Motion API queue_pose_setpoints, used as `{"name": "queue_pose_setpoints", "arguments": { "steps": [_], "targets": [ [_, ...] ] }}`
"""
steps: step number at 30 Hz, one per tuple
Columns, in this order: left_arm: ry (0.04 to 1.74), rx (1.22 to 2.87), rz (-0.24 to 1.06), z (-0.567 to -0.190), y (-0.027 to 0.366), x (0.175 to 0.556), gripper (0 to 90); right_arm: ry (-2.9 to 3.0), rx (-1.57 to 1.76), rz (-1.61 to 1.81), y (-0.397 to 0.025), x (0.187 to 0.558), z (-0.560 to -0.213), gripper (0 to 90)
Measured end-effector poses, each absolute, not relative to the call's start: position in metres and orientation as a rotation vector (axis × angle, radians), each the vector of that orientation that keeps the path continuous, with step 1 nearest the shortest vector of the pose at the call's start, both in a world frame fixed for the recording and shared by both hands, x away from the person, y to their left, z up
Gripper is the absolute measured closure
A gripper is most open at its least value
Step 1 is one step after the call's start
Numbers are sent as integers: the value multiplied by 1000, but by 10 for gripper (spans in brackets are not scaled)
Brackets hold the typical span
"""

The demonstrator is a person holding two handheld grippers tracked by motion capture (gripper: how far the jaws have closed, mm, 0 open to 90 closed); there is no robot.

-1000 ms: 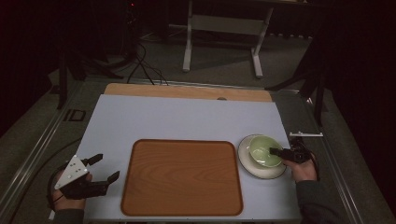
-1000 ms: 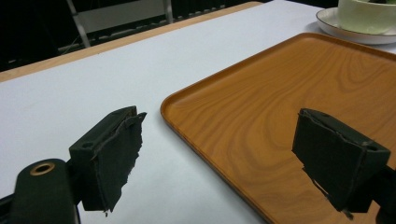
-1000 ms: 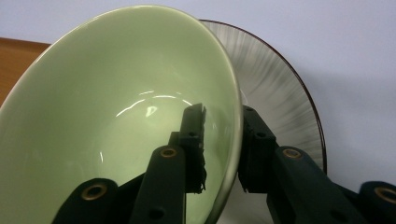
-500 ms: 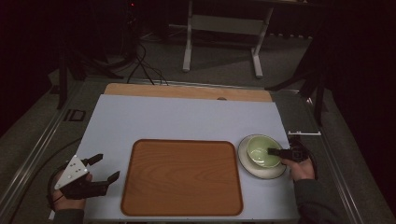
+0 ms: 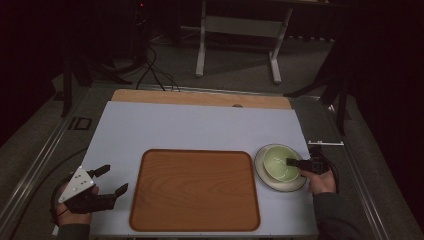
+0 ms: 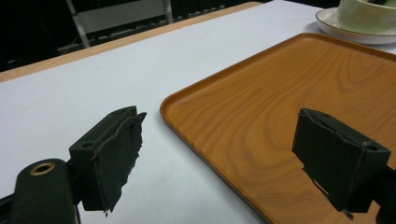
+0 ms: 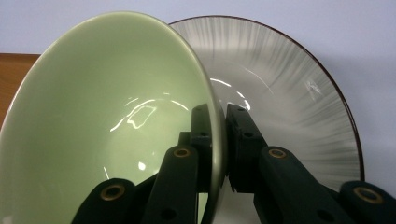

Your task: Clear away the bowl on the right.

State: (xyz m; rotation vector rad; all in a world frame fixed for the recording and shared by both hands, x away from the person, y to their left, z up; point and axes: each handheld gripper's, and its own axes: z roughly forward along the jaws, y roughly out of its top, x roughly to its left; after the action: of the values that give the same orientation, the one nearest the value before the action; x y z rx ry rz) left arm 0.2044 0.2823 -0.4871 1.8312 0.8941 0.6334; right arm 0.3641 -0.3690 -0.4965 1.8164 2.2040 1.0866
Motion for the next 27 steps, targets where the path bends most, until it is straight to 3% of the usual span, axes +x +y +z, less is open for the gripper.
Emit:
{"name": "queue_pose_setpoints", "arguments": {
  "steps": [27],
  "targets": [
    [896, 1828, 636, -487, 283, 204, 154, 2184, 1748, 1113, -361, 363, -478, 828]
  ]
}}
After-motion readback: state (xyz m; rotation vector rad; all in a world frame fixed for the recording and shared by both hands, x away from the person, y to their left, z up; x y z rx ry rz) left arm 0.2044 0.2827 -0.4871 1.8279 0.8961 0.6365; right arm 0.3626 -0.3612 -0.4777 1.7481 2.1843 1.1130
